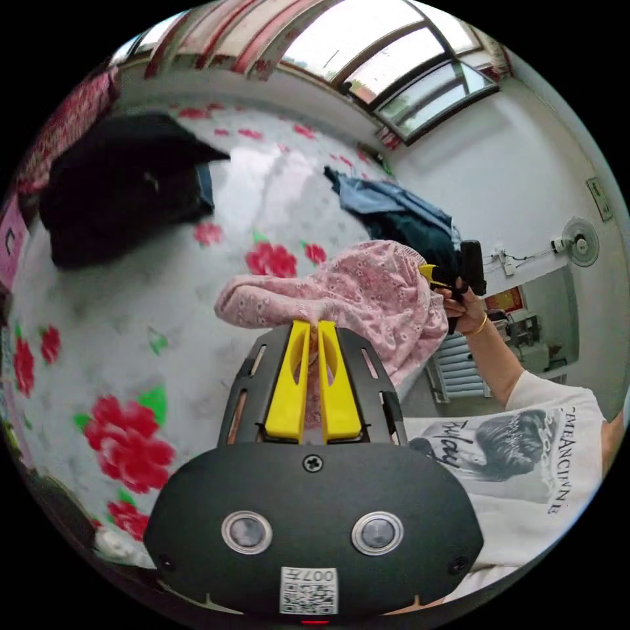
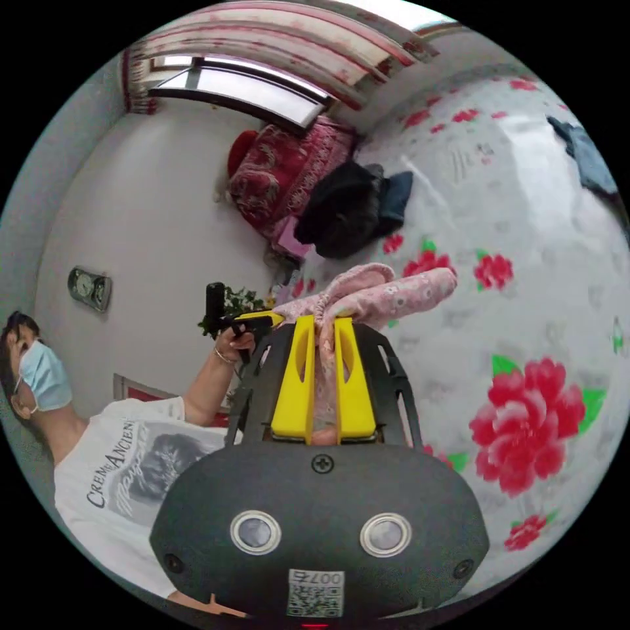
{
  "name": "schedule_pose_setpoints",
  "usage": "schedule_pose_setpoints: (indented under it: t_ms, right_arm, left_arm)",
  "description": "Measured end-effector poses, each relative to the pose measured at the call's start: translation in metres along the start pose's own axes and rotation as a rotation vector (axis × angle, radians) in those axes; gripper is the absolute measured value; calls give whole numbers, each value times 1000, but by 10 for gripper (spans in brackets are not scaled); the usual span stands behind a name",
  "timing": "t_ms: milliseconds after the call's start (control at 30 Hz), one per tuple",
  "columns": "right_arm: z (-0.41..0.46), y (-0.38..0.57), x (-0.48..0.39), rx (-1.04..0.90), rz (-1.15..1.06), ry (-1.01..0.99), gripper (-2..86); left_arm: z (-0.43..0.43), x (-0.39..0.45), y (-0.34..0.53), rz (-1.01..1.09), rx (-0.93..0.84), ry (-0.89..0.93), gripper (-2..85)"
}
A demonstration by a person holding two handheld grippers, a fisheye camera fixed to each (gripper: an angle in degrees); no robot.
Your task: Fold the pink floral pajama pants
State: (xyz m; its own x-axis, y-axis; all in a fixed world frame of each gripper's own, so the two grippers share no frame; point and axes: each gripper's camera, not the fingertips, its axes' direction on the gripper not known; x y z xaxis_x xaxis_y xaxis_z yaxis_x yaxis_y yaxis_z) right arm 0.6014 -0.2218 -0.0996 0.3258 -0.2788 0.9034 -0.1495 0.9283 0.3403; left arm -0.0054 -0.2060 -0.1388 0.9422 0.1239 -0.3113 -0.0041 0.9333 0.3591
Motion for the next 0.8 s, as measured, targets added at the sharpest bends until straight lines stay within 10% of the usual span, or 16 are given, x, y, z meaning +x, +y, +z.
schedule_pose_setpoints:
  t_ms: [367,567,800]
  right_arm:
    - [142,-265,-69,216,-53,11,51]
    - [213,-137,29,-27,17,286,58]
    - [51,62,91,-64,236,796,70]
  left_arm:
    - [-171,-148,-126,-351,257,-608,61]
    - [28,-126,-16,-278,-67,-602,77]
    - [179,29,79,-133,-359,-615,42]
